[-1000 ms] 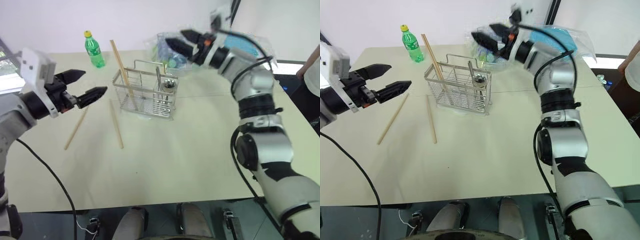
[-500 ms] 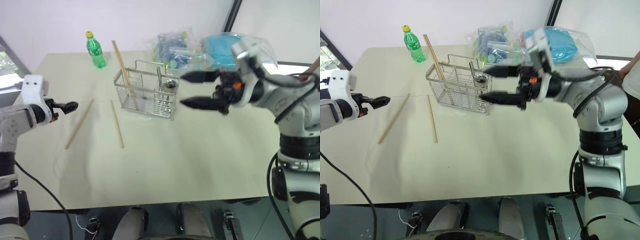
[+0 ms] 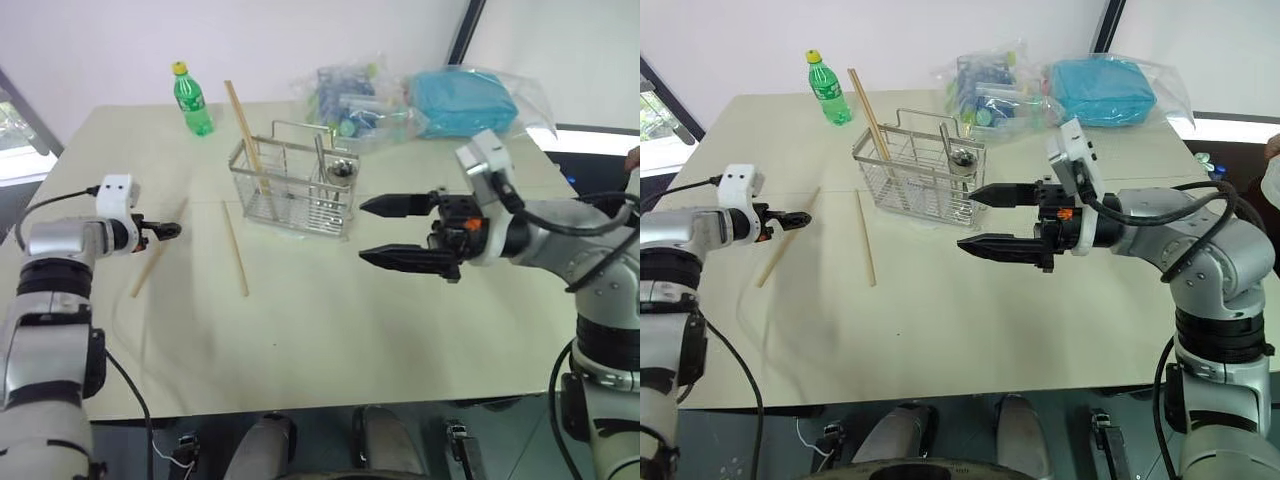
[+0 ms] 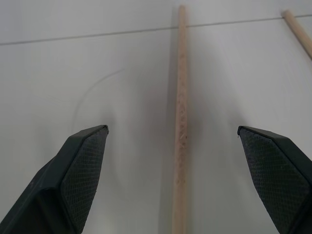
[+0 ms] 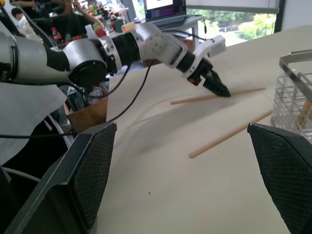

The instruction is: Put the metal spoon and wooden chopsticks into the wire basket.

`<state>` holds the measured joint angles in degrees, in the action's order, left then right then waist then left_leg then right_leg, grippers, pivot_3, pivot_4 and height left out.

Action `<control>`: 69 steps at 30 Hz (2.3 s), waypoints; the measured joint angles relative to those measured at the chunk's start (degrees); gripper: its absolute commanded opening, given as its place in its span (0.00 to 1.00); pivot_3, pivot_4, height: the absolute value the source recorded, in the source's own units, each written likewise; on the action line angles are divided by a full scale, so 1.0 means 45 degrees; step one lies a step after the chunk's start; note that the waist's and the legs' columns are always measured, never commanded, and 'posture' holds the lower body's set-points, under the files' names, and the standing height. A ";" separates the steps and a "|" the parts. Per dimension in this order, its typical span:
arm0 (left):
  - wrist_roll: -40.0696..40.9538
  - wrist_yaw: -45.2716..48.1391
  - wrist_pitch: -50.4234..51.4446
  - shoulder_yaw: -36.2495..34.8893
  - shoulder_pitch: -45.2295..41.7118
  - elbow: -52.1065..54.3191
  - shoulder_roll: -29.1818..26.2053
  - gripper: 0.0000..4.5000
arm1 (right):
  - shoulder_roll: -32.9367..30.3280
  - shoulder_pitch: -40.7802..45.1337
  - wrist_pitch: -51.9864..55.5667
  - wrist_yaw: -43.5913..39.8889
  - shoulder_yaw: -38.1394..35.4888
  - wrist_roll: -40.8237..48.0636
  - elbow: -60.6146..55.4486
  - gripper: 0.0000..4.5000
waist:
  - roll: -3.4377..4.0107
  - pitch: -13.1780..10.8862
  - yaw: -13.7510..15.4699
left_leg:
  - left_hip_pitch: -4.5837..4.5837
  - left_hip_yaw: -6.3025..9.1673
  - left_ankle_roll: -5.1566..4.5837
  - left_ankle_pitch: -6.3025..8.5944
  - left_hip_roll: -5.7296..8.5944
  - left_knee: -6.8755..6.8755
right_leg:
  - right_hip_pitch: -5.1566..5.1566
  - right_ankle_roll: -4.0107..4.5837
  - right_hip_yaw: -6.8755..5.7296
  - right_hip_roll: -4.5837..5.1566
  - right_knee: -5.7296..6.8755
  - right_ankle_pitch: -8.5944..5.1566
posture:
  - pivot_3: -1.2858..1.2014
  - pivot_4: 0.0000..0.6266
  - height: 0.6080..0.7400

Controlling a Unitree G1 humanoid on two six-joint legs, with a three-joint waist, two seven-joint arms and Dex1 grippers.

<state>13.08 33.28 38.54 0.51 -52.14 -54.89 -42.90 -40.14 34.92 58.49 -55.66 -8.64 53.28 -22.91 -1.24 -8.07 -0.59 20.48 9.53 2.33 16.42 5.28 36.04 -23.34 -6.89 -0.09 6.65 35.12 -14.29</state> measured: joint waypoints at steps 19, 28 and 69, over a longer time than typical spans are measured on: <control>-0.1380 0.0119 -0.2230 -0.1078 -0.1131 -0.3070 0.0635 0.01 | -0.0838 -0.0611 -0.0050 0.0698 -0.0142 0.0726 -0.0225 1.00 | -0.0015 0.0011 0.0016 | -0.0005 0.0001 -0.0004 0.0000 0.0008 0.0017 | 0.0013 -0.0011 -0.0008 0.0009 0.0010 0.0003 | 0.52 0.24 0.80; -0.0400 -0.2498 -0.2660 -0.3590 -0.1092 -0.2636 0.0529 0.01 | -0.1057 -0.0609 -0.0321 0.0435 0.0068 0.0603 0.0048 1.00 | -0.0046 0.0007 -0.0007 | 0.0005 0.0011 -0.0001 -0.0001 -0.0002 0.0015 | -0.0003 -0.0012 -0.0010 0.0008 0.0012 0.0003 | 0.52 0.24 0.80; 0.1458 -0.4217 -0.7285 -0.3398 -0.3314 0.3396 0.6961 0.01 | -0.0342 -0.2425 -0.0339 0.4783 -0.1360 0.2960 -0.1380 1.00 | -0.0137 0.0002 0.0297 | 0.0010 -0.0023 0.0065 -0.0039 0.0015 0.0044 | 0.0021 -0.0049 -0.0009 0.0020 -0.0009 0.0027 | 0.52 0.24 0.80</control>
<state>19.63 14.31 5.76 -14.78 -67.06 -39.60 -11.57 -41.68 24.00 56.97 -34.13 -14.76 66.60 -29.12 -1.86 -8.07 0.75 20.53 9.42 2.62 16.24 5.35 36.24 -23.24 -7.11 -0.13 6.74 35.08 -14.17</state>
